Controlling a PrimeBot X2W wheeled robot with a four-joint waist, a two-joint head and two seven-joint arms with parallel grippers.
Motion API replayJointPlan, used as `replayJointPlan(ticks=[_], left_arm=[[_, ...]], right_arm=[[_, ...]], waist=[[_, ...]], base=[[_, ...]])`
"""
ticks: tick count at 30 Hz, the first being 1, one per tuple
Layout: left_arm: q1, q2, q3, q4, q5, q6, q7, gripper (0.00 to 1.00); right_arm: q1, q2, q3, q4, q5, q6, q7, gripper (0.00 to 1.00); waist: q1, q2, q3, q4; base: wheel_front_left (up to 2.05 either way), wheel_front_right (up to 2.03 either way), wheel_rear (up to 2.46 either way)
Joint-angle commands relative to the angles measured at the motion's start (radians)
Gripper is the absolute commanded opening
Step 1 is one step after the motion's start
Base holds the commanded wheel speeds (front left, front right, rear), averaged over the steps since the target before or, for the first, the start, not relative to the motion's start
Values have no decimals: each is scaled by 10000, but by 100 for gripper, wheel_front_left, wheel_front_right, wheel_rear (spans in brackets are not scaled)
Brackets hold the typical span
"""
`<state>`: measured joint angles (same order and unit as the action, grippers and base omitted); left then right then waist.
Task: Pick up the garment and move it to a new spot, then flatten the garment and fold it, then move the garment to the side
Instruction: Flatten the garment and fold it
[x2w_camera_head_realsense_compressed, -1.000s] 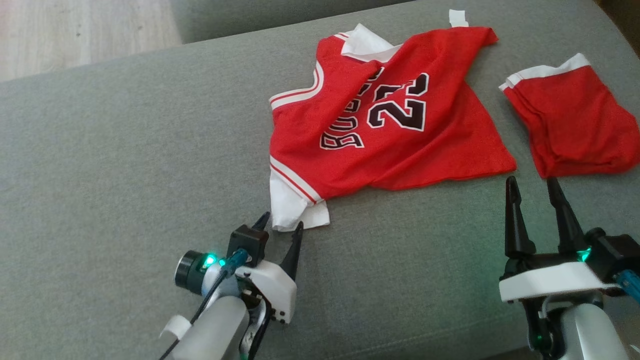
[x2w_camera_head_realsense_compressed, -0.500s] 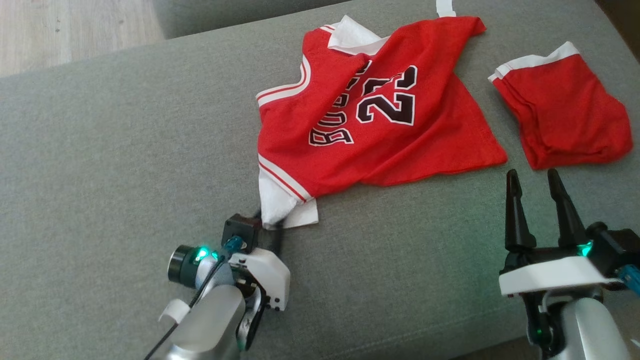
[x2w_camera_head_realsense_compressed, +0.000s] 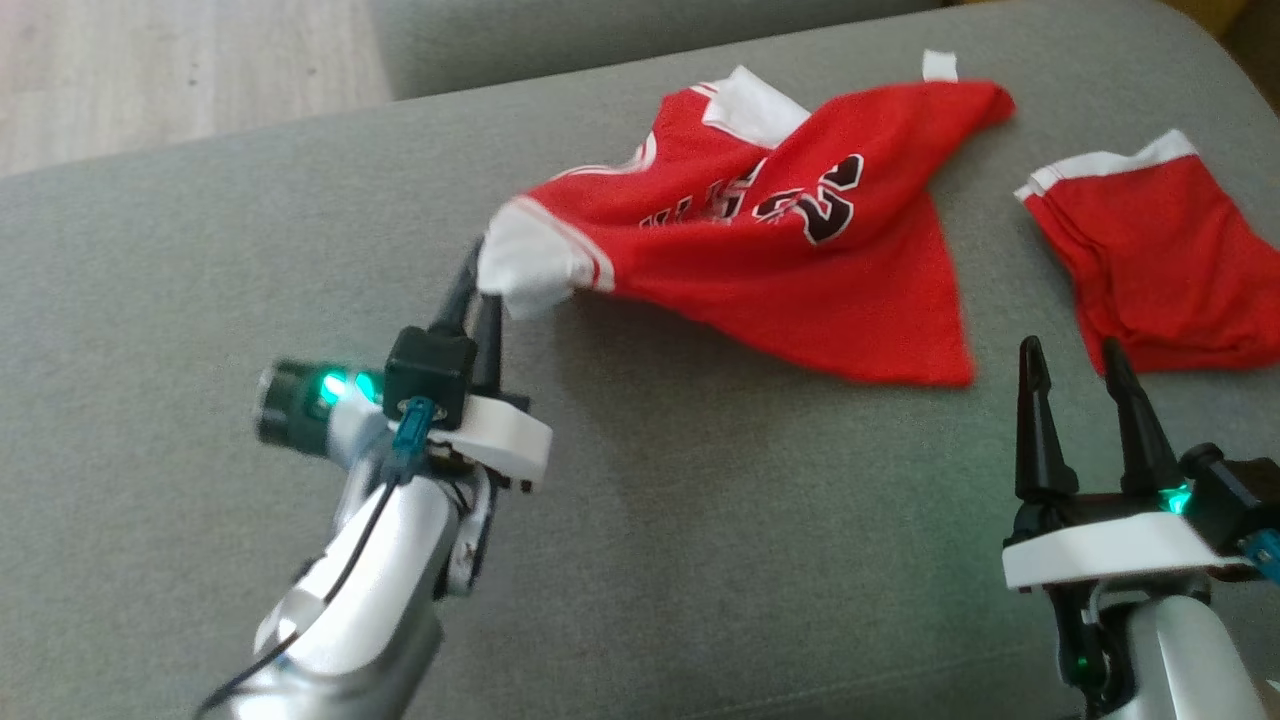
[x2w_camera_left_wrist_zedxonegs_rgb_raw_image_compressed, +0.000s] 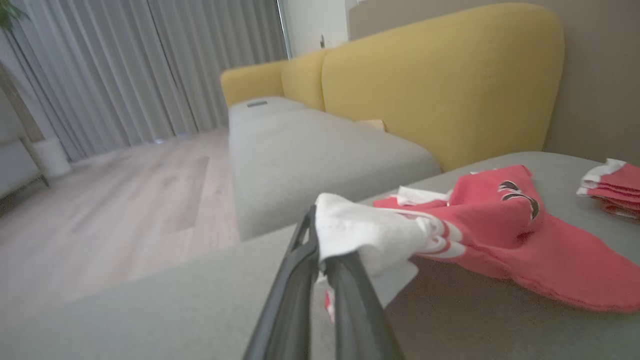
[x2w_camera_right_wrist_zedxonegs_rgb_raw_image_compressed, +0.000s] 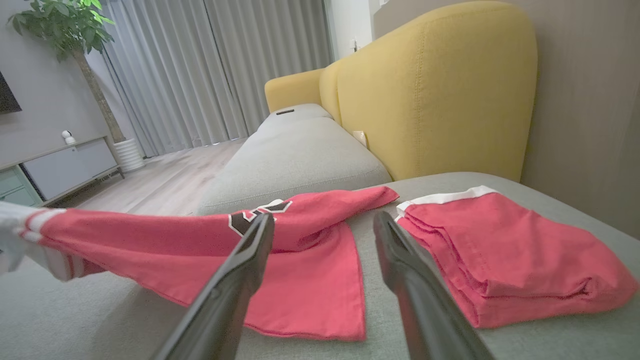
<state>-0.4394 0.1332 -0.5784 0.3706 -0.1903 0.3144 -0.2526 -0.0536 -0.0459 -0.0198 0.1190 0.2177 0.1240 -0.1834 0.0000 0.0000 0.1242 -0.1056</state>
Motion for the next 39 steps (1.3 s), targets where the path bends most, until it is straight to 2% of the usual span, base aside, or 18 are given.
replayJointPlan(ticks=[1,3,8,11,17,20,22,23,24,25,31,39], left_arm=[[-486,462,336,-867,597,225,-90,0],[-497,788,146,-1423,1266,341,-90,0],[-318,1261,-789,-1433,2155,-60,-90,0],[-102,1394,-1704,-608,2563,-687,-88,0],[185,974,-3135,1371,2828,-1939,226,0],[243,670,-3427,2169,2764,-2247,496,0],[225,461,-3410,2470,2628,-2246,454,0],[197,369,-3401,2571,2588,-2213,404,11],[162,291,-3398,2658,2561,-2179,353,74],[125,237,-3410,2743,2547,-2165,311,100],[49,189,-3284,2932,2322,-2013,114,100],[314,760,-2783,2590,1823,-1676,64,100]], right_arm=[[-273,-43,246,-404,78,67,35,100],[-235,-43,280,-402,117,67,35,100],[-177,-43,349,-365,176,67,32,100],[-187,-43,397,-342,211,67,30,100],[-197,-43,364,-301,214,67,37,100],[-190,-43,345,-301,209,67,53,100],[-181,-43,333,-303,194,67,67,100],[-176,-43,313,-307,187,67,75,100],[-168,-43,286,-309,178,67,82,100],[-156,-43,263,-305,163,67,92,100],[-86,-43,184,-294,113,67,158,100],[75,-43,29,-240,130,67,161,100]], waist=[[0,0,-82,135],[0,0,-115,204],[0,0,-130,249],[0,0,-101,229],[0,0,-34,194],[0,0,-22,220],[0,0,-32,259],[0,0,-39,289],[0,0,-53,328],[0,0,-81,375],[0,0,-311,694],[0,0,-737,1212]], base=[[0,0,0],[0,0,0],[0,0,0],[0,0,0],[0,0,0],[0,0,0],[0,0,0],[0,0,0],[0,0,0],[0,0,0],[0,0,0],[0,0,0]])
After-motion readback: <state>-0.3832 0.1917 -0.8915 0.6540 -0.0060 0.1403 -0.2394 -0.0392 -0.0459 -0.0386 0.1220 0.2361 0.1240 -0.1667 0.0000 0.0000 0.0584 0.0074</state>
